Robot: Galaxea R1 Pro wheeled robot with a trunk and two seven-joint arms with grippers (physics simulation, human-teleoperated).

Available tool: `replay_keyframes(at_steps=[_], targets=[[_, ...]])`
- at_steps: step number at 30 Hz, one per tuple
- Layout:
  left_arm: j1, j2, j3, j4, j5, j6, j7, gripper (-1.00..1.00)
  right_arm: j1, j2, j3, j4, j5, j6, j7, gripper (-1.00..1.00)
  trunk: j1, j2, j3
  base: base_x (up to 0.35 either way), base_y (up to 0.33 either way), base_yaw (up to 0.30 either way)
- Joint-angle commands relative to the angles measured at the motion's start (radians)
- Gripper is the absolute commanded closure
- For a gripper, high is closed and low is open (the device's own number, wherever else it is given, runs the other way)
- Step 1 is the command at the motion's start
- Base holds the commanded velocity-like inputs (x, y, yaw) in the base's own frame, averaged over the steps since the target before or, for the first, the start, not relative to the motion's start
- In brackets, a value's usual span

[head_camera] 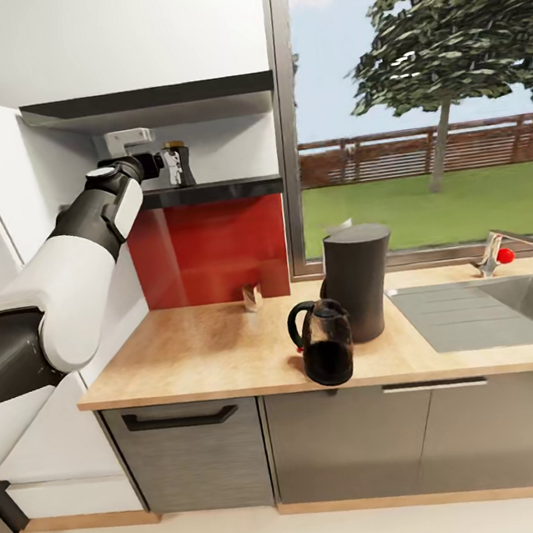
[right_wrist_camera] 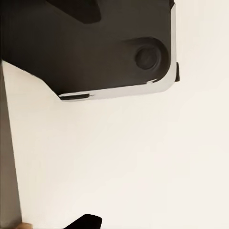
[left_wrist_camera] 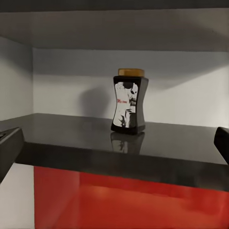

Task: Set up a coffee station on the kitchen countertop: keep the coffee maker on the countertop, move the bottle of coffee from the kitchen shelf to the counter next to the coffee maker, place a paper coffee filter on top of the coffee maker, put the saucer next to the coffee maker with the coffee cup on the saucer, and place the electric kettle next to the coffee maker.

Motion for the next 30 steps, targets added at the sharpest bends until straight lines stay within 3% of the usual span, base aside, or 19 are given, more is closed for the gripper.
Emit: replay_keyframes(at_steps=[1, 20, 30], targets=[[0.0, -0.001, 0.005, -0.001, -0.004, 0.006, 0.001, -1.0, 0.0, 0.001, 0.011, 0.002, -0.002, -0.004, 0.0, -1.0, 0.001, -0.001, 0.0, 0.158, 0.0, 0.0], [-0.001, -0.002, 0.003, -0.005, -0.003, 0.008, -0.001, -1.0, 0.0, 0.001, 0.018, 0.004, 0.005, -0.005, 0.0, -1.0, 0.001, -0.001, 0.0, 0.285, 0.0, 0.0], [-0.002, -0.003, -0.001, -0.039, -0.005, 0.021, -0.001, -1.0, 0.0, 0.001, 0.016, 0.004, 0.004, -0.004, 0.0, -1.0, 0.001, -0.001, 0.0, 0.041, 0.0, 0.0]])
